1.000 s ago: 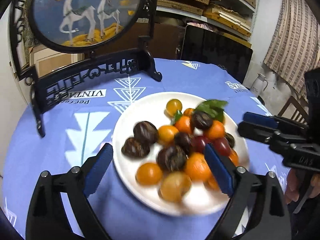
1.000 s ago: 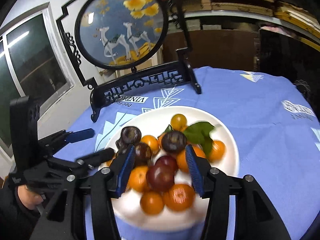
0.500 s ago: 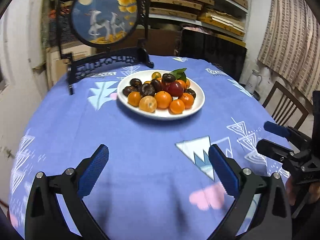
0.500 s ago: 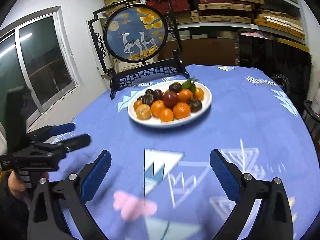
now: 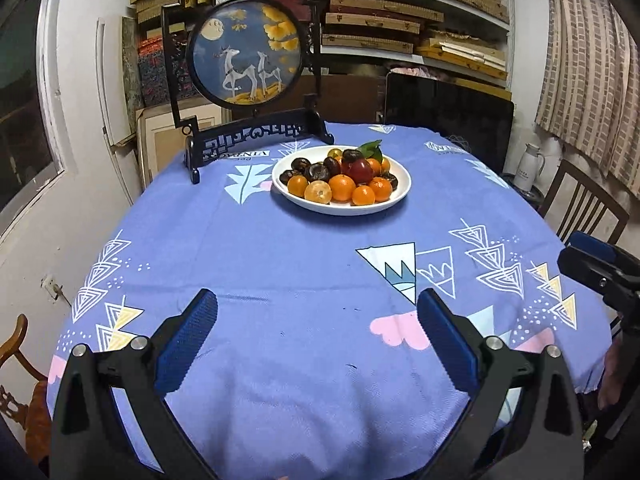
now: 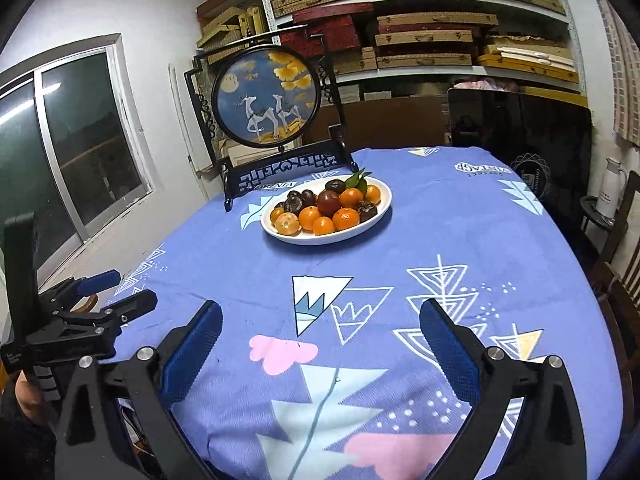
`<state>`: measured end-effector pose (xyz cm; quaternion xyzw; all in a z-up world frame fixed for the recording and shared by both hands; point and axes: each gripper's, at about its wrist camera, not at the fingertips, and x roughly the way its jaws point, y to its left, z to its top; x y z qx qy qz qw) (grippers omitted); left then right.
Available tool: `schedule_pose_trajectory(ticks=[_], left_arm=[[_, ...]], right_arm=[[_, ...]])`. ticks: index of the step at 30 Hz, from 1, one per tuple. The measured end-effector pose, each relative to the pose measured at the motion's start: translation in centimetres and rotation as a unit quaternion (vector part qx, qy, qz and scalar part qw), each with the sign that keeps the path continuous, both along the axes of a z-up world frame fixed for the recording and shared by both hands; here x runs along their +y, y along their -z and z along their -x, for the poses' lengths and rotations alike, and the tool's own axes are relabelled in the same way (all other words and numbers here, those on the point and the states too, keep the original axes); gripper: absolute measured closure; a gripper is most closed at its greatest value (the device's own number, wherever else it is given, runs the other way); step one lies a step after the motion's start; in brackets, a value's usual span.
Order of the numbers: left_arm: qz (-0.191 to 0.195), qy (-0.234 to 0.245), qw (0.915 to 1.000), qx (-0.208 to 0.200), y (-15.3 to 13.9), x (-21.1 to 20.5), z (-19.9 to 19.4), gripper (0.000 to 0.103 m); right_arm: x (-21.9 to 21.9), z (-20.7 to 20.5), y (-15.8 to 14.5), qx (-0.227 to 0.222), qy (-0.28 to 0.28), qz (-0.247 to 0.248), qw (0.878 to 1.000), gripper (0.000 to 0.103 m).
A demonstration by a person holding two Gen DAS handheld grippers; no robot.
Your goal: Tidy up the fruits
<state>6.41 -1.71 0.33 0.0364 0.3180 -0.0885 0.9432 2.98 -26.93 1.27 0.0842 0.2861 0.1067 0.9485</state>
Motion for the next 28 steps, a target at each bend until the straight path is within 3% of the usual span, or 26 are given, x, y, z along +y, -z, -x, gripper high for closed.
schedule_pose_trajectory(ticks=[16, 20, 28], left_arm=[[-0.006, -0.037, 0.9984, -0.042, -0.9, 0.3, 0.0, 0.005], [-0.009, -0.018, 0.9994, -0.03, -0.7, -0.1, -0.3, 0.005], [-0.012, -0.032, 0.9992, -0.021, -0.5, 0.3, -1.0, 0.005]], right_arm=[[-0.4, 0.8, 0.6, 0.006, 0.009, 0.001, 1.0, 0.003], [-0.3, 0.6, 0.6, 0.008, 0.006, -0.001, 1.0, 0.003], [-0.3, 0.4, 0.9, 0.012, 0.01, 0.004, 1.0, 0.003]])
